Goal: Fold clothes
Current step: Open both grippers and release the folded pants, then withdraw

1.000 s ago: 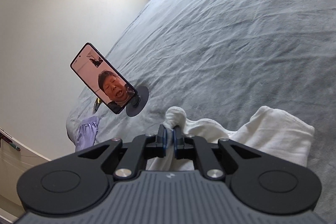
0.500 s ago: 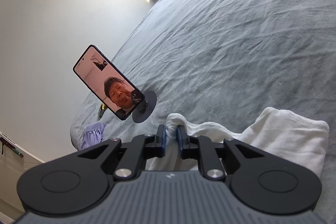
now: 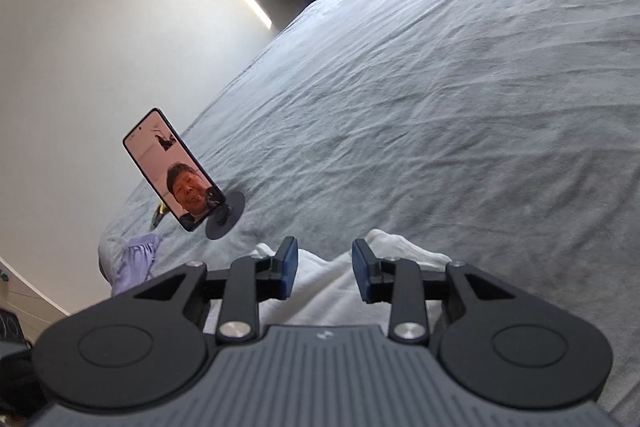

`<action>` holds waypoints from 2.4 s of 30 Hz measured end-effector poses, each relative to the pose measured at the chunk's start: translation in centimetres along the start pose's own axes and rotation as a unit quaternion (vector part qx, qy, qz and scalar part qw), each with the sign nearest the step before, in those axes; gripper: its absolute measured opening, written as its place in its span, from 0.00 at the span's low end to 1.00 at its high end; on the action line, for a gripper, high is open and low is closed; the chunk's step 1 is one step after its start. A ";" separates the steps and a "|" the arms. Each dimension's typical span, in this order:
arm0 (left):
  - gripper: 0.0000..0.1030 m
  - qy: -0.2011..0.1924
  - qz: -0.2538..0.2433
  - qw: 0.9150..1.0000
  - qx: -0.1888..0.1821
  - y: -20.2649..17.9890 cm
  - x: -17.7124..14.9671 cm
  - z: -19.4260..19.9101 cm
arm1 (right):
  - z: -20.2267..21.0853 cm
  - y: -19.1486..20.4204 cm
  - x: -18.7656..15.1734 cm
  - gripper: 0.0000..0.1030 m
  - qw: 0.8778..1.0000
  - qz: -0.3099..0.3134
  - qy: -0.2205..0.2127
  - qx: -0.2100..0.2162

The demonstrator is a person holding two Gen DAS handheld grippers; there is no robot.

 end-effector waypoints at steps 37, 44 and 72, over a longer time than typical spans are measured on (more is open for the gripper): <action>0.22 0.094 -0.171 0.979 0.061 2.7 -5.1 3.3 | 5.4 3.8 -12.0 0.28 0.970 0.237 0.012 -0.059; 0.25 0.111 -0.180 0.975 0.070 2.7 -6.5 4.1 | 6.5 2.6 -13.9 0.28 0.971 0.224 0.034 -0.077; 0.81 0.159 -0.196 0.966 0.047 0.5 -3.4 1.6 | 7.8 0.3 -10.3 0.58 0.973 0.186 0.070 -0.116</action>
Point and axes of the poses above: each gripper's, at about its wrist camera, not at the fingertips, and z roughly against the way its jaws point, y to its left, x to its top, the point moved 9 cm from there along -z, roughly the way its jaws point, and after that the axes turned 9 degrees about -x, right-handed, at the moved point
